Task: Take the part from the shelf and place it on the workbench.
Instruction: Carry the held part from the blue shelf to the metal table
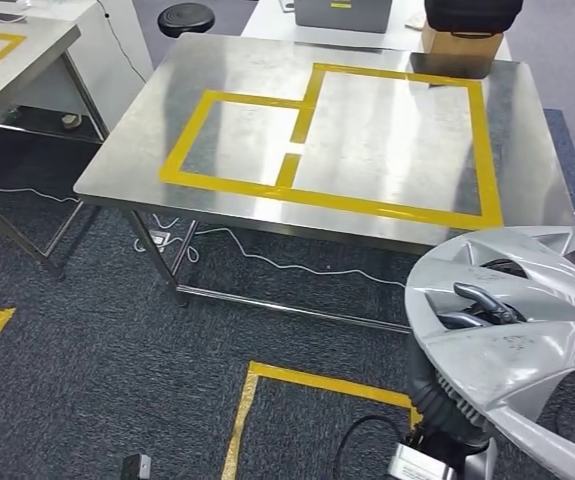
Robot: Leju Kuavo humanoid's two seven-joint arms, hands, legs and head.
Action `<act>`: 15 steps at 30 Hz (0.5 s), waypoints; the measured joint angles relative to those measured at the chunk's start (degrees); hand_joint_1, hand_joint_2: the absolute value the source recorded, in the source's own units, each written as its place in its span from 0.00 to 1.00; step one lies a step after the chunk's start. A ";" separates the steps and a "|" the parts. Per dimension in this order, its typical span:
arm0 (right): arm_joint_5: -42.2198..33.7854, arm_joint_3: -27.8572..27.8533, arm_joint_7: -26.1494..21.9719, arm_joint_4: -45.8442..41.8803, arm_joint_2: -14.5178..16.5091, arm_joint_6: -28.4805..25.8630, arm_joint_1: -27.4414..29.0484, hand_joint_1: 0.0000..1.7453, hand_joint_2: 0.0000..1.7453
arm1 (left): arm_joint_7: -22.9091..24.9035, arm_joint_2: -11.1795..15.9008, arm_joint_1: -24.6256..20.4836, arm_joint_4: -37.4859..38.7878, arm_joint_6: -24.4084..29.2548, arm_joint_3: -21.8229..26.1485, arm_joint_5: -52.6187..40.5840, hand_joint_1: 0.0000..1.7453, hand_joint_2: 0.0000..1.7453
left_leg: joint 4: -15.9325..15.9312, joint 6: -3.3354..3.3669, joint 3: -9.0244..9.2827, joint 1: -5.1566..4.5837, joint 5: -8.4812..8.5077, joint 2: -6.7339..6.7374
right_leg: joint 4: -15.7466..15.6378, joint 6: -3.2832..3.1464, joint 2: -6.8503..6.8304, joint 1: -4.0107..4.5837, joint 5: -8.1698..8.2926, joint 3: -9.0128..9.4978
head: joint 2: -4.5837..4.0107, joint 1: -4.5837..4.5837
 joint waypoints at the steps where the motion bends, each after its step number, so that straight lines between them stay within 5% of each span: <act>1: 0.34 -0.01 -0.01 -0.10 0.01 0.00 0.01 1.00 1.00 | 0.10 0.00 0.05 0.00 0.20 0.00 -0.07 0.00 1.00 | -0.24 0.29 0.33 0.05 -0.07 -0.08 | -0.16 0.35 -0.04 -0.03 0.08 0.38 | 0.00 0.02; 4: 0.94 -0.02 -0.02 -0.37 0.02 -0.01 0.02 1.00 1.00 | 0.25 -0.03 0.29 0.00 1.71 -0.03 -0.50 0.00 1.00 | -0.57 1.19 1.65 0.28 0.30 -0.17 | 2.45 1.15 -0.25 -0.12 -1.48 -0.04 | 0.01 0.23; 8: 1.19 -0.06 -0.01 -0.45 0.02 -0.02 0.04 1.00 1.00 | 0.77 -0.03 0.33 0.00 4.41 -0.14 -1.82 0.00 1.00 | -0.56 1.68 2.66 0.29 -0.58 -0.19 | 15.04 1.53 -0.29 -0.16 -6.19 -8.22 | 0.00 0.52; 10: 1.25 -0.07 0.00 -0.45 0.02 -0.02 0.04 1.00 1.00 | 1.49 -0.04 0.40 0.00 5.79 -0.30 -2.75 0.00 1.00 | -0.56 1.57 3.66 0.31 -1.43 -0.32 | 13.65 1.60 -0.30 -0.21 -4.14 -9.20 | 0.00 0.56; 13: 1.36 -0.08 -0.01 -0.44 0.02 -0.02 0.03 1.00 1.00 | 1.93 -0.05 0.37 0.00 6.63 -0.56 -3.27 0.00 1.00 | -0.41 0.88 5.42 0.19 -3.08 -0.44 | 3.63 1.19 -0.42 -0.19 2.97 -6.48 | 0.00 0.64; 15: 1.36 -0.09 0.01 -0.46 0.03 -0.02 0.04 1.00 1.00 | 2.08 -0.04 0.29 0.00 6.87 -0.67 -3.42 0.00 1.00 | -0.26 0.18 5.81 0.03 -3.91 -0.40 | 1.31 0.46 -0.40 -0.04 4.29 -5.78 | 0.00 0.64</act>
